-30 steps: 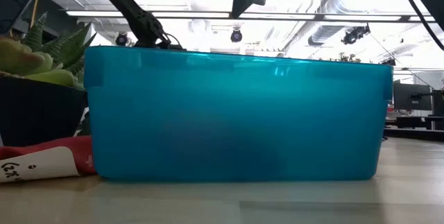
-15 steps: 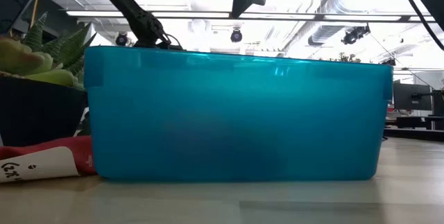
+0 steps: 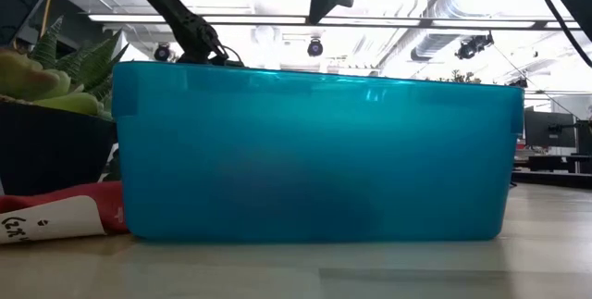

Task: Pick and placing Produce into tupperware
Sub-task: Put the yellow croissant into the blue bin

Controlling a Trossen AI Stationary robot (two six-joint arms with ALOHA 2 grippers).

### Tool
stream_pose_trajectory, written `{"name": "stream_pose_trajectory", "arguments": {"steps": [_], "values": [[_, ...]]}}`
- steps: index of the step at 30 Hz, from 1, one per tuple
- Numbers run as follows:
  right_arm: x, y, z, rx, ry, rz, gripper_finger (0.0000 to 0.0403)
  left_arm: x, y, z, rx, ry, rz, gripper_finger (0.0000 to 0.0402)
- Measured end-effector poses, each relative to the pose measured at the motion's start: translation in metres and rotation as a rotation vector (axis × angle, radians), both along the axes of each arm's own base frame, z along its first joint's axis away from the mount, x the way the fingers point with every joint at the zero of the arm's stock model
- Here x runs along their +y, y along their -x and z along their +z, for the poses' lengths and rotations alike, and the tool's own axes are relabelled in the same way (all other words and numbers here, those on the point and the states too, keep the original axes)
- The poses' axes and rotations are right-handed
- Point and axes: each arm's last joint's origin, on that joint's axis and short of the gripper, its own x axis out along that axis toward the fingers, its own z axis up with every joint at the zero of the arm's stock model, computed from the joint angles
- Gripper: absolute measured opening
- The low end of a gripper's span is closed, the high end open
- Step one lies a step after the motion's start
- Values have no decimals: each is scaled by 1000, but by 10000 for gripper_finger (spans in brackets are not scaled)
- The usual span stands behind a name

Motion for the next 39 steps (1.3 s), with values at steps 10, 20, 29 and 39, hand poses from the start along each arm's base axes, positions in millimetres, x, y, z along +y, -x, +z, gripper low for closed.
{"name": "stream_pose_trajectory", "arguments": {"steps": [10,20,29,39], "values": [[0,0,0,0,0,0,0,1,0,-2,3,3,7,298],[0,0,0,0,0,0,0,3,-1,-10,28,6,33,298],[0,-2,1,-16,2,0,0,5,-3,-19,43,11,33,298],[-1,-1,1,-16,3,-2,0,6,-2,-22,60,4,44,298]]}}
